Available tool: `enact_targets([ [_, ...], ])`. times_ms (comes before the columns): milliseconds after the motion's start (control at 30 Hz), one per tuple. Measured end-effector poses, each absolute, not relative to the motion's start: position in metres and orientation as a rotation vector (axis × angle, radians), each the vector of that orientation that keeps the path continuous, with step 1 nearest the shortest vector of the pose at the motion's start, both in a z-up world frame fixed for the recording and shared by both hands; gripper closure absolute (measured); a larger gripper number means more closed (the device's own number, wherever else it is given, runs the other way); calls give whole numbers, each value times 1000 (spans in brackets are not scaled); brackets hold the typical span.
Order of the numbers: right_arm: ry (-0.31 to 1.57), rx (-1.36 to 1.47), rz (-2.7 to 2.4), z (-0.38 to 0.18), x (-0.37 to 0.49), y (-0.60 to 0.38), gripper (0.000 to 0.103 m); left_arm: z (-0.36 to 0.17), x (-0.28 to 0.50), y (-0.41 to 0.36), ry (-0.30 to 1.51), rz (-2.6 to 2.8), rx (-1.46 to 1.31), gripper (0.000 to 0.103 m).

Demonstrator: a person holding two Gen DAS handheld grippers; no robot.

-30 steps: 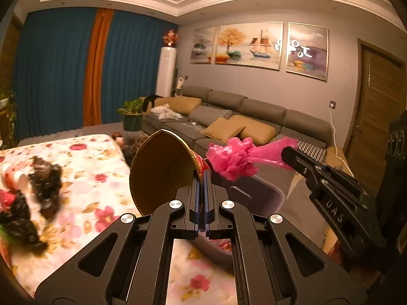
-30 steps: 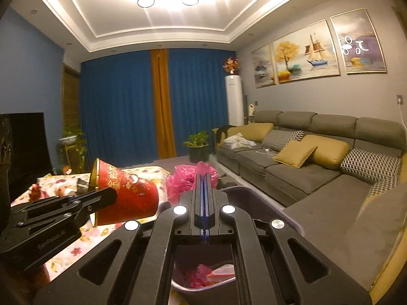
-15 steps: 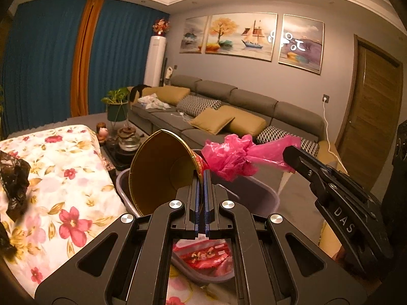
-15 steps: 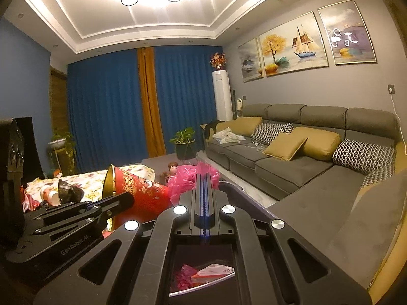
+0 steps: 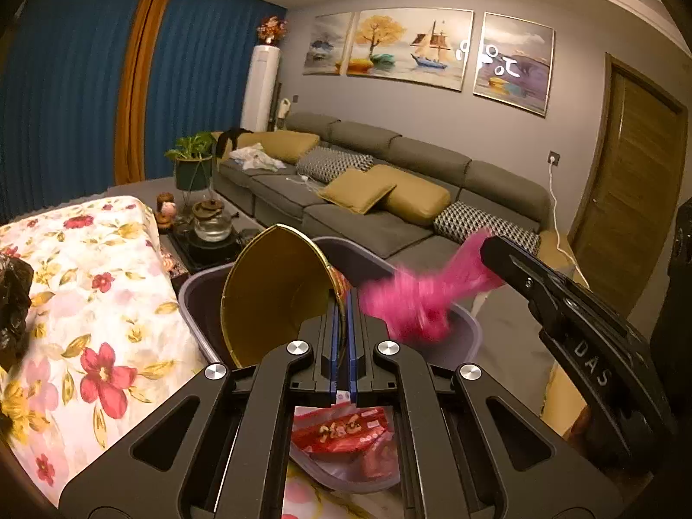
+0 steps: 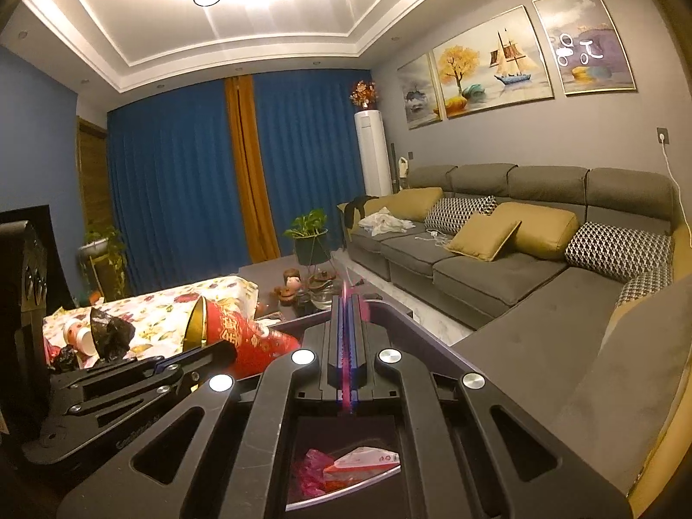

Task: Collect trash
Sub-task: 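Carry the red cup and pink bow over the grey bin, then open both tools to drop the cup and bow into the bin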

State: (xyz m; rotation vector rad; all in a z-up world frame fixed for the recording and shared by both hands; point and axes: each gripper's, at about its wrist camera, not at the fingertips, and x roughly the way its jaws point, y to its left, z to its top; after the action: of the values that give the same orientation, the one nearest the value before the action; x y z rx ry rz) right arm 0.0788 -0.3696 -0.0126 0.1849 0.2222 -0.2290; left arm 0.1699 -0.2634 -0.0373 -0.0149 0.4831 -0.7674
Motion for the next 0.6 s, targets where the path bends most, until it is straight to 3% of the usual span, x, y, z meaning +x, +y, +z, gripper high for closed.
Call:
enact_targets([
  [100, 226, 202, -235, -12, 77, -373, 100, -39, 173, -264, 500, -768, -20, 86],
  [167, 227, 210, -233, -12, 76, -374, 99, -40, 173, -262, 503, -757, -26, 58],
  [233, 225, 212, -238, -10, 76, -375, 87, -40, 172, -255, 486, -731, -42, 45],
  [333, 211, 219, -243, -9, 72, -373, 63, -39, 169, -246, 478, -711, -56, 37],
  [600, 189, 216, -243, -8, 61, -361, 31, -32, 151, -215, 418, -587, -38, 16],
])
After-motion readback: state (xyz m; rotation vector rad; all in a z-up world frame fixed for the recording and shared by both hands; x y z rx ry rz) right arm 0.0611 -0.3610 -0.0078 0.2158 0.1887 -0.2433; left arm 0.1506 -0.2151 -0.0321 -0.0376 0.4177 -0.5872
